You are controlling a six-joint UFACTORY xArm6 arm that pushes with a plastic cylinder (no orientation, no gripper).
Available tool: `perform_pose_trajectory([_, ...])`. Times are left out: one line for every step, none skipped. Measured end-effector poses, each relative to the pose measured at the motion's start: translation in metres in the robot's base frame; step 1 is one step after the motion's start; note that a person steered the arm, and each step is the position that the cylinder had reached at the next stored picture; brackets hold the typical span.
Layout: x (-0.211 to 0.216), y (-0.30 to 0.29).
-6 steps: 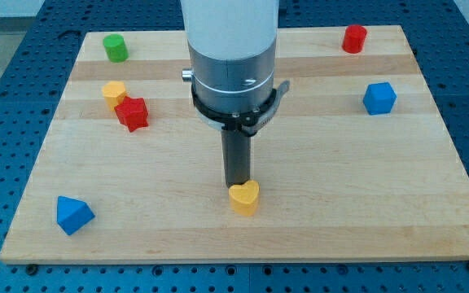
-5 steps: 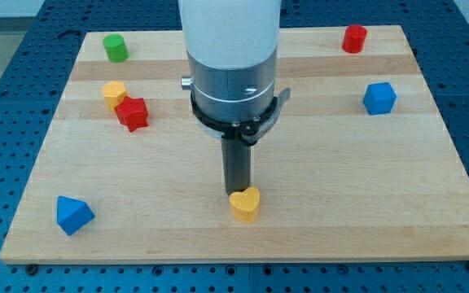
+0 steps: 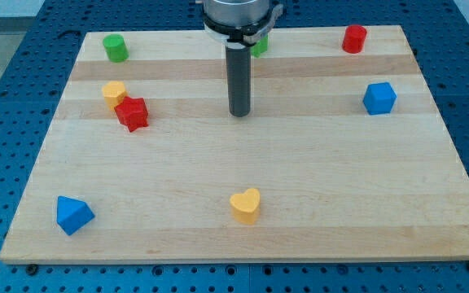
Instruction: Move the red star towards the center
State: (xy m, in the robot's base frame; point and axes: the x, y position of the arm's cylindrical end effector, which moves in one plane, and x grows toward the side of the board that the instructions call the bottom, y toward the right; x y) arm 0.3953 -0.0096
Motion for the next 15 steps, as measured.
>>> perform_pose_trajectory([0.003,0.001])
perform_pose_trajectory([0.031,-0.011])
perform_pose_trajectory([0.038,-0.039])
perform_pose_trajectory([0.053,-0.098])
perform_pose_trajectory([0.060,-0.174])
perform_pose_trajectory([0.057,-0.231])
perform_pose_trajectory([0.044,-0.252])
perform_pose_trajectory([0.022,-0.253])
perform_pose_trajectory([0.017,-0.226])
perform_pose_trajectory([0.017,-0.184])
perform_pose_trajectory([0.010,-0.128])
perform_pose_trajectory([-0.002,-0.079])
perform_pose_trajectory([-0.003,-0.090])
perform_pose_trajectory([-0.003,-0.117])
perform_pose_trajectory([-0.019,-0.122])
